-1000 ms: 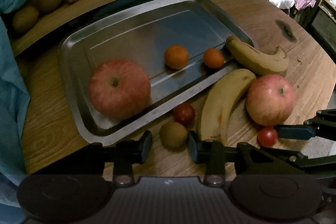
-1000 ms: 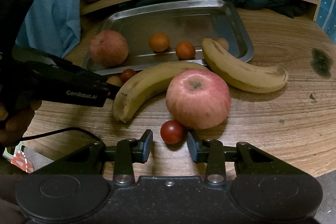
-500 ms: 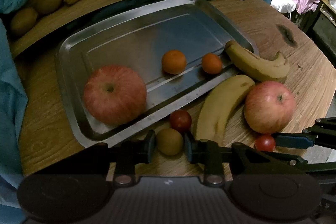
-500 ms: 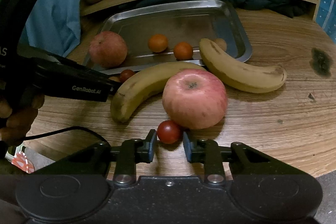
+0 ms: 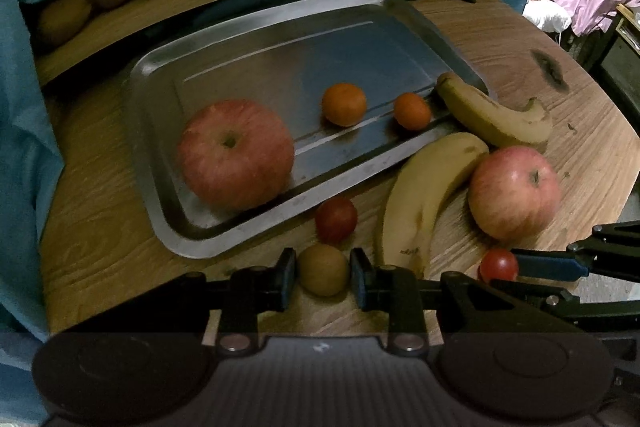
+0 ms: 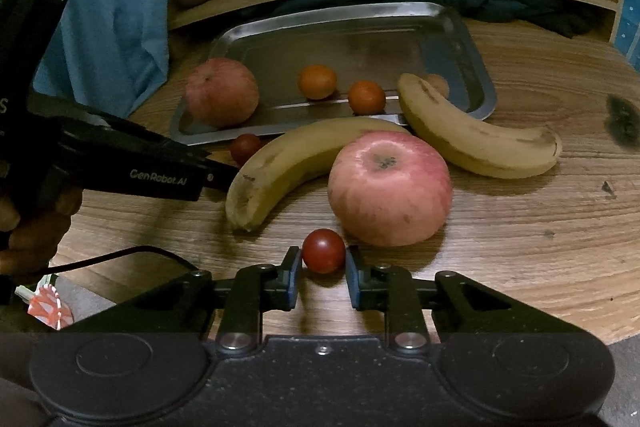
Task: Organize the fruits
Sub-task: 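Grasp a brown kiwi with the left gripper while the right grasps a cherry tomato, then carry the kiwi with the left gripper while the right carries the tomato over the tray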
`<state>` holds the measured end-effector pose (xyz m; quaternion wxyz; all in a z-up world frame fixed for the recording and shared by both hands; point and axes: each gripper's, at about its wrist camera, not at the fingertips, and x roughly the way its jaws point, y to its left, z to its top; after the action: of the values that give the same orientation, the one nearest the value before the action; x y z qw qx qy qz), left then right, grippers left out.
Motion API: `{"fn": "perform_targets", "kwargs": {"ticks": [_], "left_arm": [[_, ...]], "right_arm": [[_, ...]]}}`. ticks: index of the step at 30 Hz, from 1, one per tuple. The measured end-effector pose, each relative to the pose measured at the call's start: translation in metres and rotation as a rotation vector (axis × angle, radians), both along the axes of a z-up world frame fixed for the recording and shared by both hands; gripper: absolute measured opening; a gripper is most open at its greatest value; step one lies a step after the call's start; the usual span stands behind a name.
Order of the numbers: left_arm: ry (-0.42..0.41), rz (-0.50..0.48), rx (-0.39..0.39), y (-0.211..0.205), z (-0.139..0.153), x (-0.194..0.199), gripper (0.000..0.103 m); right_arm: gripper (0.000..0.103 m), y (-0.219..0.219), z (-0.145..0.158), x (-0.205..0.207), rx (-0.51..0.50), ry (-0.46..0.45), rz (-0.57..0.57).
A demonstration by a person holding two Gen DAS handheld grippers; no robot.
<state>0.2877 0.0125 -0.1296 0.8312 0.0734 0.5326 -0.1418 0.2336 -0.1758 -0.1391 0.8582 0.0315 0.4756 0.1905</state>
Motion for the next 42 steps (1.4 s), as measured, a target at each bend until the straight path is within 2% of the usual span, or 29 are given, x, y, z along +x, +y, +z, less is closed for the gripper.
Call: {"fn": "perform_targets", "kwargs": {"ticks": [8,16,24,42], "left_arm": [[0.008,0.031,0.013,0.007,0.003,-0.007,0.032],[0.019,0.012,0.018,0.001,0.006,-0.018,0.032],[-0.004,0.043,0.018,0.001,0.015,-0.014,0.032],[-0.051,0.182,-0.005,-0.002,0.041,-0.003,0.032]], "right_arm": [[0.026,0.004,-0.001,0.004,0.014,-0.011,0.029],[0.024,0.007,-0.001,0.006,0.025,-0.015,0.069],[0.024,0.003,0.002,0.009,0.035,-0.013,0.123],[0.024,-0.008,0.03,0.032,0.104,-0.063,0.317]]}}
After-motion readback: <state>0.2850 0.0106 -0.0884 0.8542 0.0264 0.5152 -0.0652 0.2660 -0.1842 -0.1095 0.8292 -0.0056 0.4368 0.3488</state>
